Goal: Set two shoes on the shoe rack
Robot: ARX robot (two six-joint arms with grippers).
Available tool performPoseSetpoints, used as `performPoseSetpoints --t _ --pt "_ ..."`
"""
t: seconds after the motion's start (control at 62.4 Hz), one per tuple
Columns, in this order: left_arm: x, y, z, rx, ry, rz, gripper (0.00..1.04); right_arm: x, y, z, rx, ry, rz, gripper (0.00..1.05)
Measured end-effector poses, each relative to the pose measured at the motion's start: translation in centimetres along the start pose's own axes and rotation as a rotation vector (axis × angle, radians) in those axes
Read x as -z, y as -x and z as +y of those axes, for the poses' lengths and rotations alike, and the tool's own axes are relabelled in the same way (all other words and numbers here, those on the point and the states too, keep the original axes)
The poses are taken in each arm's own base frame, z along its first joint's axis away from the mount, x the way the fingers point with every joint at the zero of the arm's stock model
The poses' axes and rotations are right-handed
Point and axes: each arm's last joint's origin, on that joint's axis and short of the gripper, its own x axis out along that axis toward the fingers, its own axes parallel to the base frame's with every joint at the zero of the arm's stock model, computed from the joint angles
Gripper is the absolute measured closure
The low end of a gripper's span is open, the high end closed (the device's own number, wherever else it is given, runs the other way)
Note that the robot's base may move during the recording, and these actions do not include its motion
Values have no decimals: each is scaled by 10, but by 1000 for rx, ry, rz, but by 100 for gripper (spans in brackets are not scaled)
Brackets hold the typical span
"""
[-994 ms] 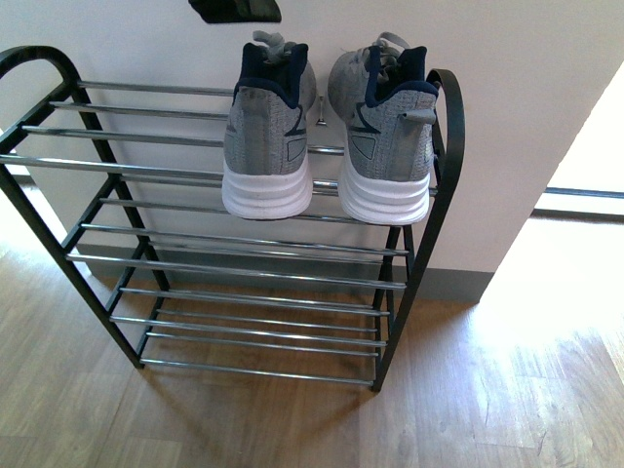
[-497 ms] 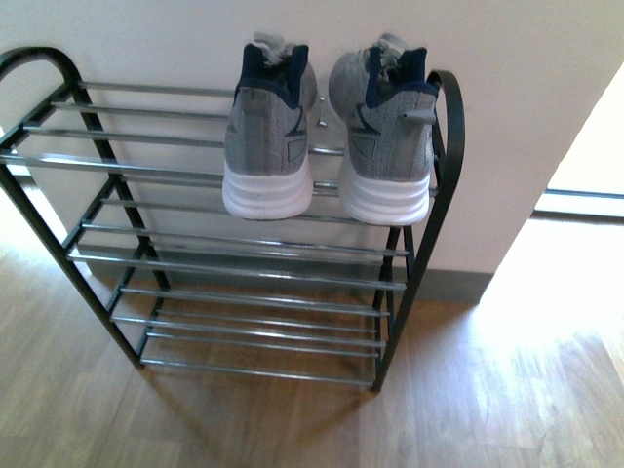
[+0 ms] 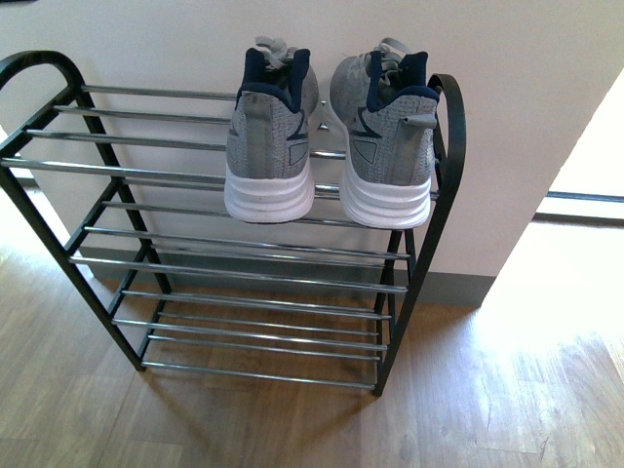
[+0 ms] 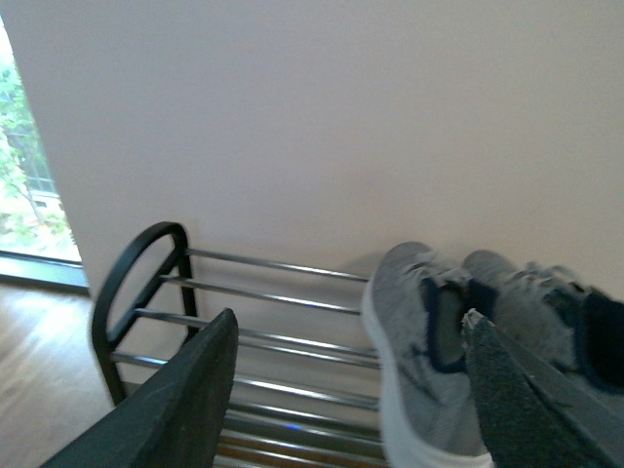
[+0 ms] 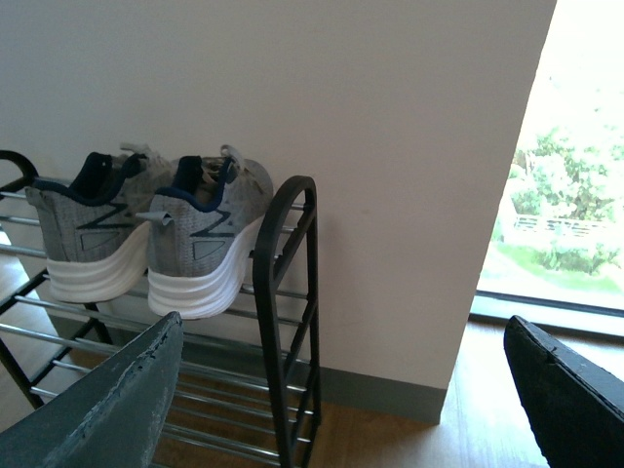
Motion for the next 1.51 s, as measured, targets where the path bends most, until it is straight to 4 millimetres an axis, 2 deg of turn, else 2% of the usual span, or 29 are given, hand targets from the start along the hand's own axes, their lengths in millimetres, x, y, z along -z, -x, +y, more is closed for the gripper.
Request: performPoseSetpoints --t 0.16,0.369,0.962,1.507 --pt "14 17 35 -12 -50 4 69 0 0 0 -1 0 0 9" --pt "25 34 63 -11 -62 6 104 0 0 0 -1 0 0 9" --pt "45 69 109 -25 -64 -13 104 0 0 0 0 0 0 9" --pt "44 83 109 -20 -65 -18 104 0 0 0 -1 0 0 9"
